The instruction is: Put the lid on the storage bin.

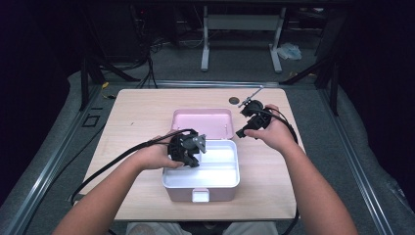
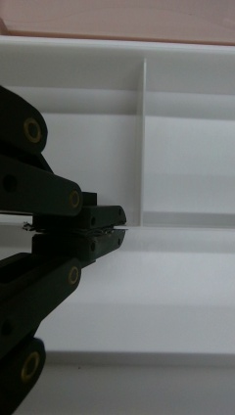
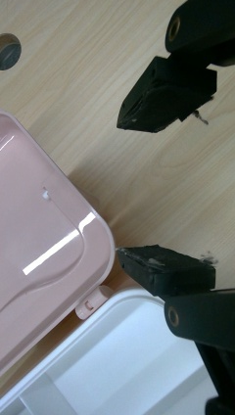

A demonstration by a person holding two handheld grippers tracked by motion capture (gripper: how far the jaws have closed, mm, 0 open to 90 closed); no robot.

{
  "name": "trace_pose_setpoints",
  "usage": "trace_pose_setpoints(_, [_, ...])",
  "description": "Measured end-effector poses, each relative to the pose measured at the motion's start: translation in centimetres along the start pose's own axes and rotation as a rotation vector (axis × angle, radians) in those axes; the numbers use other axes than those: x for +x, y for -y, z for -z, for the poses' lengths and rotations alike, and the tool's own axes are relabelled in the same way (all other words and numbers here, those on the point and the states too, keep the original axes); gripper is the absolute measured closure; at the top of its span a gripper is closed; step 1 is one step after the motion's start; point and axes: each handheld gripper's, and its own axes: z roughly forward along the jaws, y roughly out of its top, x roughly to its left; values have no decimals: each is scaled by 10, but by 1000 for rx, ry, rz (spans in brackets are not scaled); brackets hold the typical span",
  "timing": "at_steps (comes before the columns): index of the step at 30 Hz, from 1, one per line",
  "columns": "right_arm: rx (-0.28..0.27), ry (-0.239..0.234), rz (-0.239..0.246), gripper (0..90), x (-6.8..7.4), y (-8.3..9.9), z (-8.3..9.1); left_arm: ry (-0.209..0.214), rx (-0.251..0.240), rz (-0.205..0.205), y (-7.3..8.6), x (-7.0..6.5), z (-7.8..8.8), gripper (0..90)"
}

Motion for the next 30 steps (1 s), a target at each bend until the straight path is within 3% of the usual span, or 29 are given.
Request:
trace_pose_setpoints(3, [2, -6, -8, 337, -1, -4, -2, -32, 4, 14, 0, -2, 3, 854])
trace_pose_setpoints(6, [0, -9, -12, 337, -1, -7, -4, -45, -45, 47, 1, -2, 15, 809])
trace_pose_setpoints(9, [4, -10, -13, 335, 0, -11, -5, -56, -87, 71, 3, -4, 28, 836])
trace_pose_setpoints(12, [0, -13, -17, 335, 0, -17, -7, -37, -108, 87, 5, -9, 32, 883])
trace_pose_setpoints(17, [-11, -8, -32, 331, -1, -25, -14, -9, -106, 83, 3, -18, 18, 900])
trace_pose_setpoints(28, [-5, 15, -65, 317, -2, -35, -38, -27, -123, 96, -2, -19, -4, 900])
trace_pose_setpoints(30, [-17, 15, -92, 316, -6, -39, -42, -25, -123, 99, -3, -18, -7, 900])
